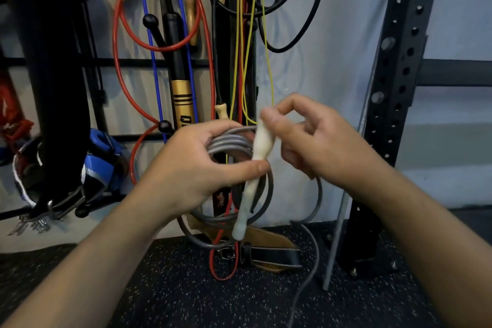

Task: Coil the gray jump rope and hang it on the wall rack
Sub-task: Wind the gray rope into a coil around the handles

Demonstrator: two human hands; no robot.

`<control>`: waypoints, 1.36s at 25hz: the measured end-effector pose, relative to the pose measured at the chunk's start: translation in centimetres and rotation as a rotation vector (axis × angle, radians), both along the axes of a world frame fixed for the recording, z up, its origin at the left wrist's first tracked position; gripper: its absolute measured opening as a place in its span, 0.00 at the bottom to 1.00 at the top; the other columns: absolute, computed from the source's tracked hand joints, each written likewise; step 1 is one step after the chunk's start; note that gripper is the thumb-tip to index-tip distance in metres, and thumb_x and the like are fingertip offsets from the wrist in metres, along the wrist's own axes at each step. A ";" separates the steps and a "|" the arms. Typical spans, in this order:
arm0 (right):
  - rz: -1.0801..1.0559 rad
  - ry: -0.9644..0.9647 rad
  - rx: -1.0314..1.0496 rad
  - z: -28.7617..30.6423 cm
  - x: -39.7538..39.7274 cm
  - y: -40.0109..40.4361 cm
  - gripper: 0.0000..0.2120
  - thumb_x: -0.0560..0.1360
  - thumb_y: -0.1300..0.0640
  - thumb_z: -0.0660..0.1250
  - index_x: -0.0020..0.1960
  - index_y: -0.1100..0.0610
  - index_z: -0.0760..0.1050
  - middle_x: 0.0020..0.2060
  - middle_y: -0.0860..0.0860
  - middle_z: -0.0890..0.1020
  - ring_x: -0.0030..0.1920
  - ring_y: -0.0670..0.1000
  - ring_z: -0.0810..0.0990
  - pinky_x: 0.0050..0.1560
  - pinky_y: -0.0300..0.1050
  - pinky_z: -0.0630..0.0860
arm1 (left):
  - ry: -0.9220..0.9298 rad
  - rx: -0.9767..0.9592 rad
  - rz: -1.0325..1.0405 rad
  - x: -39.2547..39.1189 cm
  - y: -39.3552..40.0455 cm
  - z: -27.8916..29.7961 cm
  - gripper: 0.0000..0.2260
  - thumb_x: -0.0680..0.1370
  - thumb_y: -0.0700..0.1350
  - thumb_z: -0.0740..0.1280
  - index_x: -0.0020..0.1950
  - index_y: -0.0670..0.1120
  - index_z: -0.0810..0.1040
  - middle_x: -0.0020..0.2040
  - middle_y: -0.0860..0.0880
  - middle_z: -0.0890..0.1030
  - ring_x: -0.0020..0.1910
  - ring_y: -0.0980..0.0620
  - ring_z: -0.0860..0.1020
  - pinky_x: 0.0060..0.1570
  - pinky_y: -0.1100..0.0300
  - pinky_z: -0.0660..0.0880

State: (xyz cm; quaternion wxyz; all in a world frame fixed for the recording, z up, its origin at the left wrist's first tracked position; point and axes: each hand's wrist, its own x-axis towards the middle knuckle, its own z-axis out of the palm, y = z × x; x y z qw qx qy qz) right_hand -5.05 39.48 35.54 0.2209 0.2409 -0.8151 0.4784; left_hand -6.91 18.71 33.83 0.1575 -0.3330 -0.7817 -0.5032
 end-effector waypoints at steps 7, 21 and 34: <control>0.238 -0.409 -0.453 -2.8 -1.6 -0.7 0.29 0.67 0.26 0.66 0.45 0.52 0.81 0.32 0.55 0.72 0.27 0.51 0.71 0.27 0.40 0.71 | -0.321 0.866 -0.050 -0.9 1.6 -1.5 0.22 0.64 0.56 0.82 0.55 0.51 0.85 0.34 0.48 0.73 0.16 0.59 0.61 0.15 0.67 0.62; 0.172 -0.193 -0.380 -2.7 -0.7 -1.5 0.16 0.76 0.43 0.66 0.43 0.57 0.75 0.22 0.44 0.66 0.20 0.41 0.61 0.22 0.32 0.61 | -0.509 0.841 -0.179 -1.4 0.4 -2.3 0.09 0.70 0.51 0.75 0.46 0.50 0.90 0.40 0.52 0.87 0.37 0.54 0.86 0.36 0.56 0.83; 0.255 -0.220 0.215 -1.4 0.3 -0.8 0.13 0.78 0.44 0.70 0.49 0.54 0.78 0.33 0.49 0.81 0.30 0.46 0.77 0.31 0.38 0.72 | -0.181 -0.293 -0.165 -0.2 -0.5 0.4 0.21 0.62 0.60 0.79 0.48 0.49 0.85 0.33 0.45 0.86 0.30 0.47 0.84 0.30 0.56 0.80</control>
